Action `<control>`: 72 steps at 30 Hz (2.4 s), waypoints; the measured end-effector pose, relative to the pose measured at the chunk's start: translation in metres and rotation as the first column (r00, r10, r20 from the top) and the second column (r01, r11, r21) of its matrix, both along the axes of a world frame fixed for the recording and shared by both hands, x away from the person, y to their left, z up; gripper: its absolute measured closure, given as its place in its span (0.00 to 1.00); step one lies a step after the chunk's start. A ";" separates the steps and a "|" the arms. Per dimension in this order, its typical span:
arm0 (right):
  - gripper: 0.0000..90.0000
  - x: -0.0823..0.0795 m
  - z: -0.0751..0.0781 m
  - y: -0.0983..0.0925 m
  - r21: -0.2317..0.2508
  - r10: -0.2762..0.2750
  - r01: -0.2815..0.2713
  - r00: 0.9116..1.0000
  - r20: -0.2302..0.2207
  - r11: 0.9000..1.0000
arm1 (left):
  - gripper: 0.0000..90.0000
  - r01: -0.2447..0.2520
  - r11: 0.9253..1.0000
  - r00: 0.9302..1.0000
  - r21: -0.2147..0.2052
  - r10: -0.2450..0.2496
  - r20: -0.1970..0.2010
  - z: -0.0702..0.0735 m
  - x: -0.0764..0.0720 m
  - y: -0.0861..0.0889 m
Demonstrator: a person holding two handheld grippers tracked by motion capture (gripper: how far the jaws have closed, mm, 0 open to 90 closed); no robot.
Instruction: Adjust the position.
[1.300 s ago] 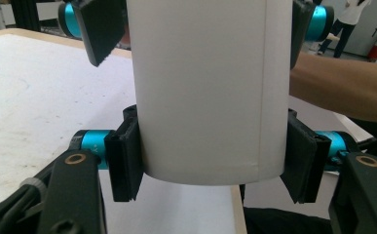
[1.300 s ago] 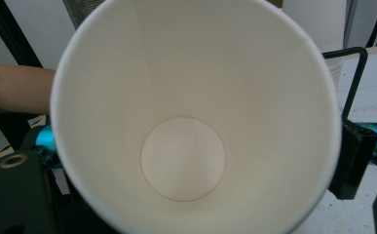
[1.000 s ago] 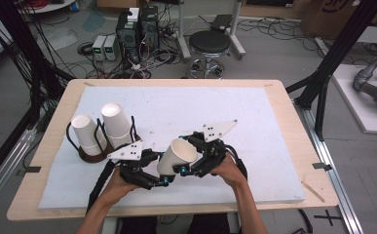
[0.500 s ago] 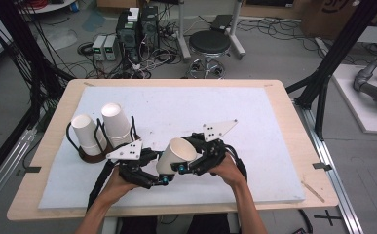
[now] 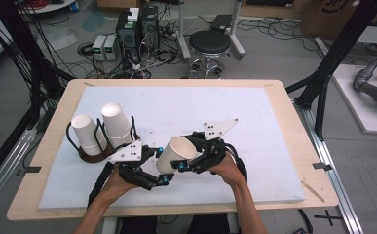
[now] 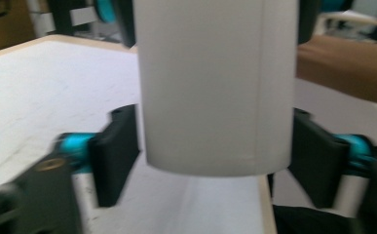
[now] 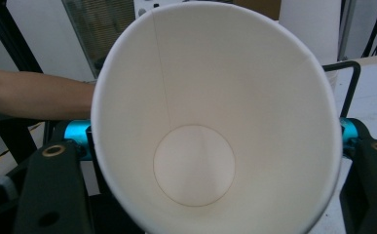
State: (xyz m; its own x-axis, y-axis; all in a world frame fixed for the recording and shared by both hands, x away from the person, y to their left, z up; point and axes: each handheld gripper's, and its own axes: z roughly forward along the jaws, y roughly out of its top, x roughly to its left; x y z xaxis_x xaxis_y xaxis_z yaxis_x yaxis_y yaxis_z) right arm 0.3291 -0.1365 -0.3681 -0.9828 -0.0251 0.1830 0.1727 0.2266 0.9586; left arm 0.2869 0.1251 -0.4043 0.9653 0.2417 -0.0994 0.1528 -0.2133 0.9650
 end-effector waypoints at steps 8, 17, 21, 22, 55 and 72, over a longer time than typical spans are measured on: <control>0.31 0.000 0.001 -0.003 -0.008 -0.014 0.014 1.000 0.003 1.000 | 0.02 -0.019 0.998 0.998 0.054 0.023 -0.062 -0.001 0.004 0.000; 0.31 0.000 0.002 -0.005 -0.009 -0.018 0.018 1.000 0.009 1.000 | 0.02 -0.062 0.996 0.996 0.070 0.066 -0.055 0.002 0.004 0.005; 0.31 0.000 0.002 -0.005 -0.008 -0.018 0.018 1.000 0.008 1.000 | 0.02 -0.063 0.996 0.996 0.070 0.067 -0.056 0.002 0.005 0.005; 0.31 0.000 0.002 -0.005 -0.009 -0.019 0.019 1.000 0.008 1.000 | 0.02 -0.062 0.995 0.996 0.072 0.066 -0.056 0.002 0.005 0.005; 0.31 0.001 0.012 -0.034 -0.039 -0.153 0.155 0.987 0.055 0.987 | 0.03 -0.307 0.914 0.935 0.266 0.341 -0.094 0.000 -0.002 0.062; 0.31 0.000 0.012 -0.049 -0.056 -0.204 0.208 0.977 0.060 0.977 | 0.03 -0.358 0.897 0.913 0.259 0.394 -0.102 -0.014 -0.008 0.094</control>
State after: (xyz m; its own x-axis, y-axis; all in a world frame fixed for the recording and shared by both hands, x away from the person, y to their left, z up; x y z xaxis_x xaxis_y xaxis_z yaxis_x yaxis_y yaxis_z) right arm 0.3289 -0.1860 -0.3565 -0.9741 0.1888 0.1248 0.1706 0.2503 0.9530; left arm 0.2784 0.2187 -0.4181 0.7757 0.6172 -0.1317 0.4031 -0.3240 0.8559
